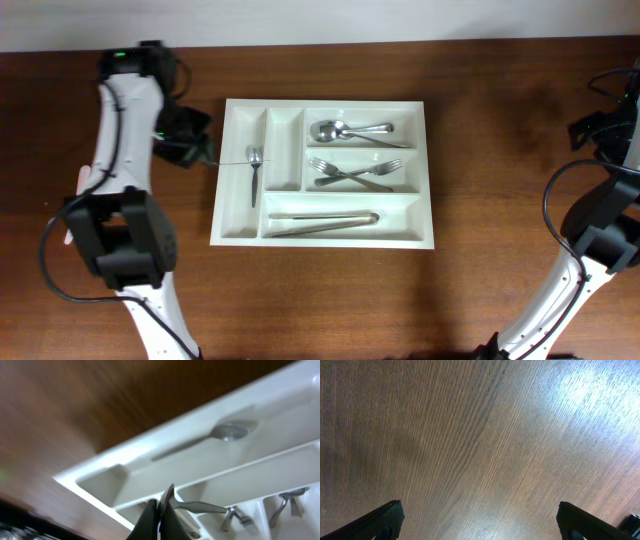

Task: Pack container
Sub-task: 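Carry the spoon with the left gripper over the tray's left compartment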

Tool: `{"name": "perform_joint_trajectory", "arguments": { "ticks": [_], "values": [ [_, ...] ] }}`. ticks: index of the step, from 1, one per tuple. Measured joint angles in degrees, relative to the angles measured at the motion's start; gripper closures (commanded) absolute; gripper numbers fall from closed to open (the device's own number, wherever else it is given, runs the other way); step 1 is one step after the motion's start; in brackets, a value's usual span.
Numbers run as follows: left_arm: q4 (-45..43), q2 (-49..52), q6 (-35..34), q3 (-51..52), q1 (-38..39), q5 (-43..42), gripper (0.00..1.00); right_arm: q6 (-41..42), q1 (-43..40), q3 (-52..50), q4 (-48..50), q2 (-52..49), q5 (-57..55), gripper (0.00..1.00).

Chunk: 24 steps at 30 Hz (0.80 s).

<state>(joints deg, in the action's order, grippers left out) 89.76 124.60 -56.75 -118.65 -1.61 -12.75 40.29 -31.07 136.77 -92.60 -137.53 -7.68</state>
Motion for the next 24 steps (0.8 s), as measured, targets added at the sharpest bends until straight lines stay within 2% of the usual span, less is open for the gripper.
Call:
{"name": "perform_joint_trajectory", "arguments": {
  "ticks": [5,10,13,16,20,24],
  "values": [
    [-1.3,0.0,-15.0,0.0,5.7,2.0,0.98,0.0,0.0,0.0,0.0,0.0,0.0,0.01],
    [-4.0,0.0,-23.9,0.0,7.1,5.2,0.98,0.0,0.0,0.0,0.0,0.0,0.0,0.01],
    [-5.7,0.0,-25.8,0.0,7.0,7.7,0.97,0.0,0.0,0.0,0.0,0.0,0.0,0.01],
    [-8.0,0.0,-24.5,0.0,7.0,10.2,0.98,0.0,0.0,0.0,0.0,0.0,0.0,0.01],
    [-6.1,0.0,-23.7,0.0,7.0,13.2,0.98,0.0,0.0,0.0,0.0,0.0,0.0,0.01],
    [-5.0,0.0,-26.0,0.0,7.0,14.5,0.98,0.0,0.0,0.0,0.0,0.0,0.0,0.01]
  ]
}}
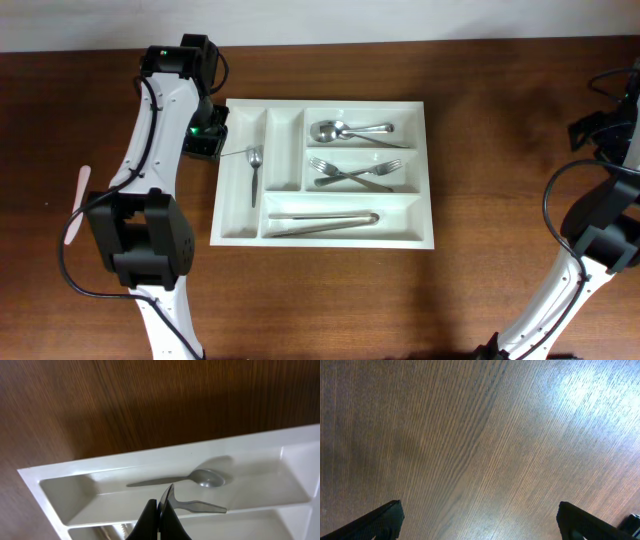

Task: Pack container
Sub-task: 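Carry the spoon with the left gripper over the tray's left compartment, then lower the spoon into the left compartment beside the first spoon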

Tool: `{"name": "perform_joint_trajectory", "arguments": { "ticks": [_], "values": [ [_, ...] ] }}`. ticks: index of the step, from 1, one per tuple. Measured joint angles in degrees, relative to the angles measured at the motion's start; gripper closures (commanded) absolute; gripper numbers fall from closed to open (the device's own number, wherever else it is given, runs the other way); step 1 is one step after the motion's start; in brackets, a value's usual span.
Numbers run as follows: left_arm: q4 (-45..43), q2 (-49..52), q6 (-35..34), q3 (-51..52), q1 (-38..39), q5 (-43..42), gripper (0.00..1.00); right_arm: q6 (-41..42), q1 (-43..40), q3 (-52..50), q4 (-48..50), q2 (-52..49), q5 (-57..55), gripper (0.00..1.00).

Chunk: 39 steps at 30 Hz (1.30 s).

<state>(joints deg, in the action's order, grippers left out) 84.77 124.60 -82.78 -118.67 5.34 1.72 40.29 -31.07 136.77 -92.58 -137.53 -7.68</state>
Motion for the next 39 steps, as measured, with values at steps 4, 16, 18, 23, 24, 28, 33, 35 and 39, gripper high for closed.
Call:
{"name": "perform_joint_trajectory", "arguments": {
  "ticks": [4,16,18,23,24,28,33,35,39],
  "values": [
    [-1.2,0.0,-2.8,0.0,0.0,0.5,0.98,0.0,0.0,0.0,0.0,0.0,0.0,0.01],
    [-1.9,0.0,-10.1,0.0,0.0,1.7,0.78,0.0,0.0,0.0,0.0,0.0,0.0,0.01],
    [-1.9,0.0,-10.2,0.0,0.0,1.7,0.76,0.0,0.0,0.0,0.0,0.0,0.0,0.01],
    [-1.9,0.0,-10.3,0.0,0.0,1.8,0.74,0.0,0.0,0.0,0.0,0.0,0.0,0.01],
    [-1.9,0.0,-10.3,0.0,0.0,1.8,0.74,0.0,0.0,0.0,0.0,0.0,0.0,0.01],
    [-1.9,0.0,-10.0,0.0,0.0,1.8,0.69,0.0,0.0,0.0,0.0,0.0,0.0,0.01],
    [-1.9,0.0,-9.6,0.0,0.0,4.7,0.42,0.0,0.0,0.0,0.0,0.0,0.0,0.01],
    [-1.8,0.0,-9.6,0.0,0.0,7.8,0.43,0.0,0.0,0.0,0.0,0.0,0.0,0.01],
    [-2.0,0.0,-7.1,0.0,0.0,11.0,0.42,0.0,0.0,0.0,0.0,0.0,0.0,0.01]
  ]
}}
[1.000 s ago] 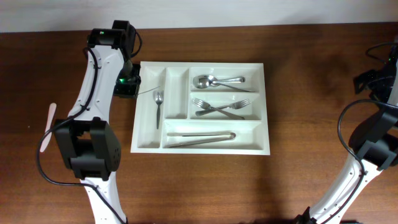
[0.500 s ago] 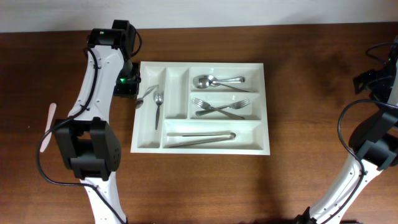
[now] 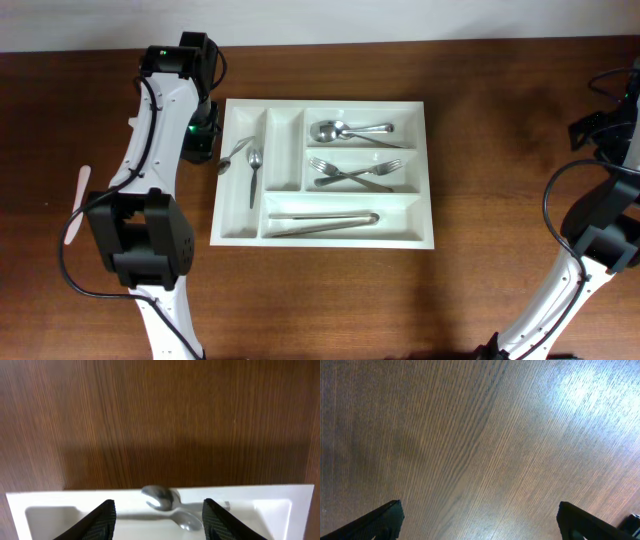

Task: Pack container
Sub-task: 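Lower the spoon into the left compartment beside the first spoon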

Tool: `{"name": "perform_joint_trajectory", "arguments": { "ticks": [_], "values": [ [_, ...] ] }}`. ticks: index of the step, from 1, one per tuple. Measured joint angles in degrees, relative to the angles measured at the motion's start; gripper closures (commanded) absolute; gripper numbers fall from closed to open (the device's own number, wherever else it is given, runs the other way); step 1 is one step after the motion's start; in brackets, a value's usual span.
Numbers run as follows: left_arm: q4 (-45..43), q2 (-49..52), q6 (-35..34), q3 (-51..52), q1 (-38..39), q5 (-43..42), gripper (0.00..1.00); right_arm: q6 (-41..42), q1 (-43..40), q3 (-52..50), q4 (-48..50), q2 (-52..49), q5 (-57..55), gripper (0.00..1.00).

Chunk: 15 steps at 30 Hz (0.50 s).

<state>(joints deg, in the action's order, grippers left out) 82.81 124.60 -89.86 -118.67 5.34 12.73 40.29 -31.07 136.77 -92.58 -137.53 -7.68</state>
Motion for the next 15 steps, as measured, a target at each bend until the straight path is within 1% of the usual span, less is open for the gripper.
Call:
{"name": "perform_joint_trajectory", "arguments": {
  "ticks": [2,3,5,7,8,9,11,12,14,15],
  "values": [
    [-1.6,0.0,4.0,0.0,0.0,1.4,0.43,0.0,0.0,0.0,0.0,0.0,0.0,0.01],
    [-3.0,0.0,7.3,0.0,0.0,2.0,0.42,0.0,0.0,0.0,0.0,0.0,0.0,0.01],
    [-5.9,0.3,14.3,0.0,0.0,2.5,0.43,0.0,0.0,0.0,0.0,0.0,0.0,0.01],
    [-7.5,1.1,23.3,0.0,-0.1,2.8,0.45,0.0,0.0,0.0,0.0,0.0,0.0,0.01],
    [-7.7,1.7,27.1,0.0,-0.1,2.7,0.49,0.0,0.0,0.0,0.0,0.0,0.0,0.01],
    [-8.0,2.3,29.9,0.0,-0.2,2.6,0.5,0.0,0.0,0.0,0.0,0.0,0.0,0.01],
    [-8.8,3.7,38.0,0.0,-0.8,1.1,0.52,0.0,0.0,0.0,0.0,0.0,0.0,0.01],
    [-8.9,4.4,40.9,0.0,-1.3,0.5,0.58,0.0,0.0,0.0,0.0,0.0,0.0,0.01],
    [-8.9,5.7,46.3,0.0,-2.8,-0.9,0.72,0.0,0.0,0.0,0.0,0.0,0.0,0.01],
    [-8.8,6.0,48.2,0.0,-3.7,-1.2,0.71,0.0,0.0,0.0,0.0,0.0,0.0,0.01]
  ]
}}
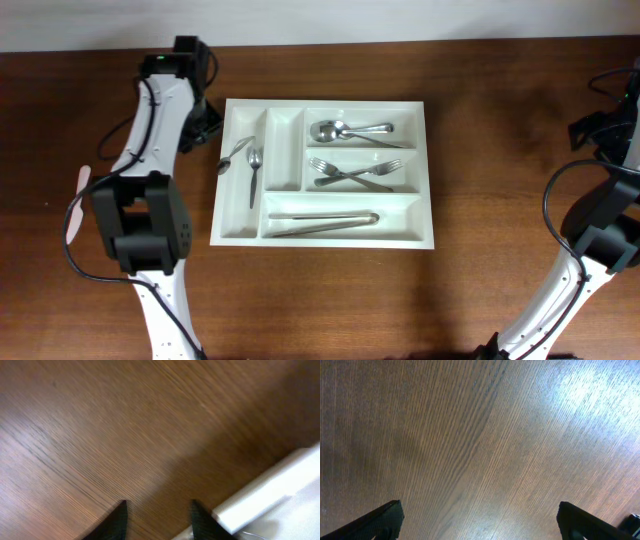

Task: Pack container
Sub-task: 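Lower the spoon into the left compartment beside the first spoon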

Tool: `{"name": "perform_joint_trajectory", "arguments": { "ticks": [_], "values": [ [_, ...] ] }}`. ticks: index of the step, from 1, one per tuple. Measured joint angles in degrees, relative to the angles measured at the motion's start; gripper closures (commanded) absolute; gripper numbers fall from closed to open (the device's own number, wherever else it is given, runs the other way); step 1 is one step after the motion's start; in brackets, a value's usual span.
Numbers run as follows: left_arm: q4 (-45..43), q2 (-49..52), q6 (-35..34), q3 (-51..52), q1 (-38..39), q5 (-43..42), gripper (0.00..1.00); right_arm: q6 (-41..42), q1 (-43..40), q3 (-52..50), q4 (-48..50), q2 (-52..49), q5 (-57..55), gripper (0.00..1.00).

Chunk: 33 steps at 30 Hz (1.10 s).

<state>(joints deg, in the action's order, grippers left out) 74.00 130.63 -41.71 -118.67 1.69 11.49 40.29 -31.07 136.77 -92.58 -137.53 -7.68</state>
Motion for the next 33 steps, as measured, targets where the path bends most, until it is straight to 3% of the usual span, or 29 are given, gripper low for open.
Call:
{"name": "perform_joint_trajectory", "arguments": {
  "ticks": [2,3,6,12,16,33],
  "values": [
    [0.0,0.1,3.1,0.0,-1.9,-0.4,0.84,0.0,0.0,0.0,0.0,0.0,0.0,0.01],
    [0.1,0.1,4.3,0.0,-2.7,-0.6,0.98,0.0,0.0,0.0,0.0,0.0,0.0,0.01],
    [0.3,0.1,9.5,0.0,-4.8,-3.4,0.98,0.0,0.0,0.0,0.0,0.0,0.0,0.01],
    [-0.6,0.2,26.7,0.0,-4.8,-13.2,0.98,0.0,0.0,0.0,0.0,0.0,0.0,0.01],
    [-0.8,0.2,33.0,0.0,-4.3,-16.5,0.98,0.0,0.0,0.0,0.0,0.0,0.0,0.01],
    [3.2,5.4,38.8,0.0,-4.3,-21.7,0.98,0.0,0.0,0.0,0.0,0.0,0.0,0.02]
  ]
}}
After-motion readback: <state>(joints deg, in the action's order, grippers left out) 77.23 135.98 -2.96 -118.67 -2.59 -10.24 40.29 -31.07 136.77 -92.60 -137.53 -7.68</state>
